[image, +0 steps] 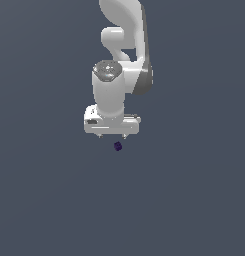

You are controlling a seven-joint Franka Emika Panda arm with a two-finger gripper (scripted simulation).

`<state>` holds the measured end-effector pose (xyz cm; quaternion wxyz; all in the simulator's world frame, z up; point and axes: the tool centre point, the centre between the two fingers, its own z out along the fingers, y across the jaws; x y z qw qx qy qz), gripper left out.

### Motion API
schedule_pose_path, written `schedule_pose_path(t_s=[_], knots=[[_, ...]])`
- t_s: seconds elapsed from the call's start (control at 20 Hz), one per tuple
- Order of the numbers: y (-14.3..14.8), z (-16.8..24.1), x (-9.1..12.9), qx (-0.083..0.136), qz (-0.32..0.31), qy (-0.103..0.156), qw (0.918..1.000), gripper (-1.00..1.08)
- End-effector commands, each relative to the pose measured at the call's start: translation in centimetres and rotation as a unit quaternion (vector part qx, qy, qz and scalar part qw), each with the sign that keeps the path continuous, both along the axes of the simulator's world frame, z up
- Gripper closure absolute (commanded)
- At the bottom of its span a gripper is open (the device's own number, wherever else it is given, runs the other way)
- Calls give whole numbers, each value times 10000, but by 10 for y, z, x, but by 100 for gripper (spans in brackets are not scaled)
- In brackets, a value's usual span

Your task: Pick up the object and move it to a goal position.

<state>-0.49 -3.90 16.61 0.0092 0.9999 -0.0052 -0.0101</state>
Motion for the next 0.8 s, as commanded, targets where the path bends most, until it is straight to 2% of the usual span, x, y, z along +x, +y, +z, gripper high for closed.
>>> schedule_pose_path(t_s=[0.0, 0.4, 0.75], knots=[[1, -1, 0, 1, 17, 5, 10000, -92], [2, -14, -4, 7, 368, -1, 9993, -92], [5, -39, -12, 27, 1050, -13, 9945, -92]])
